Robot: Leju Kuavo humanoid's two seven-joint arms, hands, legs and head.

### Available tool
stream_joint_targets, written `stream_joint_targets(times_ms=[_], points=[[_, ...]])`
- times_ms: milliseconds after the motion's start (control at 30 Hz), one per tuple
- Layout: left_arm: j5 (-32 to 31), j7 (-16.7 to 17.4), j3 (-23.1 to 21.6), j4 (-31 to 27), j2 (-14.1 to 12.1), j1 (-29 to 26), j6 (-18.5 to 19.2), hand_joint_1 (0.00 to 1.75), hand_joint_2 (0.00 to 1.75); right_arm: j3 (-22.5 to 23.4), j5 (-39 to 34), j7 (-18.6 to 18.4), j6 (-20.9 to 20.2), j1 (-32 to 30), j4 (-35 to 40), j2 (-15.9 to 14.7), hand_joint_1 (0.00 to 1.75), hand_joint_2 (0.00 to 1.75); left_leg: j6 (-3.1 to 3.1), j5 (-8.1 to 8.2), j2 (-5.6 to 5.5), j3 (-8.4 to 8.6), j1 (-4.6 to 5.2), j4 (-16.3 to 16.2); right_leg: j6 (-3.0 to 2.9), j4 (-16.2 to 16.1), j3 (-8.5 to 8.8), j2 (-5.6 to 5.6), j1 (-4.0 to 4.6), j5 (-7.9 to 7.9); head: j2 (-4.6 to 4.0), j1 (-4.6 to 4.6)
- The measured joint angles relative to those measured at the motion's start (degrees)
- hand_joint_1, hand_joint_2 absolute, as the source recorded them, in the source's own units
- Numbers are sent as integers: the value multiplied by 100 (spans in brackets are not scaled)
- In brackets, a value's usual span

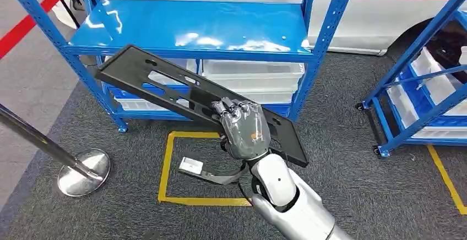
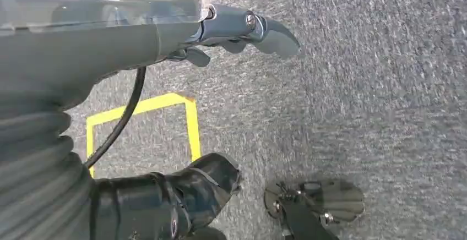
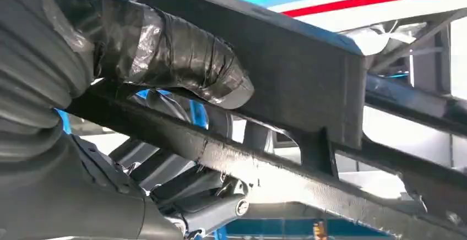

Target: Take the parts from the cabinet and place them on the table.

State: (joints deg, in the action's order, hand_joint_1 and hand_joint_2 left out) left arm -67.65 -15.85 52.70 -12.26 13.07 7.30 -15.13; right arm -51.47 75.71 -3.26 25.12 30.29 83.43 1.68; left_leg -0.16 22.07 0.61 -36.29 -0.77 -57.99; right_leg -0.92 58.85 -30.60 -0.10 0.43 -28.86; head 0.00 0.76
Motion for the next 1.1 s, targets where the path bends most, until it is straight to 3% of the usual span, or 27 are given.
stream_joint_targets(times_ms=[33,67,100,167,200,233,267,300,367,400,433,533,567,600,667,700,733,767,800,833,867,900,1000,1067,1100], points=[[2,-2,0,0,0,-2,-4,0,175,0,-13,4,0,2,0,0,175,175,-46,-29,0,0,33,20,-58,-64,-5,-1,-48,59,0,7],[2,-2,0,0,-11,-5,-7,0,175,0,-24,13,0,3,0,2,175,175,-60,49,-20,-55,3,-55,-86,-106,0,-31,-76,122,0,5],[2,-2,0,0,-11,-5,-7,0,175,0,-33,18,0,8,0,7,175,175,-88,282,-24,-158,6,-279,-137,-119,-33,-27,-80,160,0,-9],[2,-2,0,0,-13,-8,-7,0,175,0,-59,20,0,-3,-2,4,175,175,-138,771,-24,-471,-14,-1114,-165,-114,-89,-34,-68,201,0,-9],[2,-2,0,0,-22,-16,-7,0,175,0,-70,20,0,-24,-2,2,175,175,-161,939,-23,-625,-17,-1538,-164,-106,-119,-34,-60,216,0,-9],[2,-2,0,0,-24,-27,-7,0,175,0,-89,20,2,-40,-2,2,175,175,-177,956,-23,-676,-20,-1754,-159,-85,-153,-30,-60,227,0,-9],[2,-2,0,0,-26,-34,-7,0,175,0,-112,20,2,-49,-2,2,175,175,-184,839,-23,-584,-24,-1636,-155,-62,-177,-23,-61,231,0,-9],[2,0,0,0,-26,-36,-7,0,175,0,-131,20,4,-55,-2,2,175,175,-182,643,-23,-370,-31,-1301,-154,-34,-194,-14,-65,230,0,-9],[-9,-2,0,0,-35,-31,-7,0,175,9,-144,20,4,-55,-2,2,175,175,-153,266,-38,215,-43,-303,-127,20,-213,9,-66,212,0,-9],[-13,-2,-2,0,-35,-29,-4,0,175,11,-144,20,6,-53,-2,2,175,175,-112,414,-90,403,-31,-87,-95,30,-255,10,-50,212,0,-6],[-11,-2,-2,0,-35,-28,-7,0,175,15,-149,18,9,-56,-2,2,175,175,-75,335,-95,349,4,-76,-58,38,-273,26,-51,233,0,-9],[-9,0,0,0,-39,-33,-7,0,175,24,-164,18,20,-70,-2,2,175,175,19,327,-83,323,-5,13,34,20,-287,47,-44,275,0,-9],[-13,-2,0,0,-39,-34,-7,0,175,35,-164,17,26,-77,-2,-4,175,175,74,288,-49,345,-57,64,68,66,-299,40,-52,216,0,-4],[-15,-9,0,0,-39,-29,-7,0,175,39,-171,20,56,-75,0,-7,175,175,118,272,-42,339,-51,81,92,239,-382,37,-54,76,0,0],[-20,-15,0,0,-37,-27,-4,0,175,70,-182,31,155,-116,0,-11,175,175,135,262,-25,312,-44,78,128,1101,-794,39,-81,-374,0,5],[-22,-15,0,0,-37,-36,-4,0,175,77,-182,31,195,-156,0,-22,175,175,139,260,-11,301,-44,74,144,1528,-1003,37,-84,-526,0,2],[-22,-15,0,0,-39,-45,-4,0,175,87,-182,31,236,-205,0,-33,175,175,138,260,0,290,-44,62,154,1801,-1144,36,-90,-548,0,5],[-22,-15,0,0,-39,-47,-4,0,175,107,-181,31,251,-241,0,-46,175,175,137,260,8,285,-45,49,159,1750,-1128,34,-103,-433,0,5],[-24,-15,0,0,-37,-45,-2,0,175,122,-184,31,251,-262,0,-50,175,175,131,267,12,284,-44,33,156,1459,-989,26,-117,-217,0,2],[-24,-17,0,0,-31,-40,0,0,175,138,-184,31,251,-267,0,-52,175,175,112,282,20,285,-45,4,140,855,-689,3,-120,108,0,5],[-26,-17,0,0,-31,-36,0,0,175,146,-184,31,256,-266,0,-52,175,175,97,294,26,285,-46,-15,122,429,-477,-27,-119,295,0,2],[-28,-17,0,0,-28,-37,0,0,175,153,-184,31,269,-265,0,-52,175,175,73,306,34,275,-41,-25,97,149,-337,-106,-105,240,0,5],[-31,-22,0,0,-28,-33,2,0,175,162,-186,31,301,-283,0,-52,175,175,-16,293,73,245,-4,-36,59,108,-382,-50,-55,259,0,-2],[-31,-22,0,0,-28,-33,4,0,175,190,-195,35,328,-287,2,-50,175,175,-81,313,102,231,-17,-35,-41,33,-367,-15,-95,324,0,-2],[-33,-24,0,0,-28,-32,2,0,175,199,-197,37,334,-289,2,-48,175,175,-104,435,54,181,-36,-161,-68,13,-364,-7,-99,342,0,0]])
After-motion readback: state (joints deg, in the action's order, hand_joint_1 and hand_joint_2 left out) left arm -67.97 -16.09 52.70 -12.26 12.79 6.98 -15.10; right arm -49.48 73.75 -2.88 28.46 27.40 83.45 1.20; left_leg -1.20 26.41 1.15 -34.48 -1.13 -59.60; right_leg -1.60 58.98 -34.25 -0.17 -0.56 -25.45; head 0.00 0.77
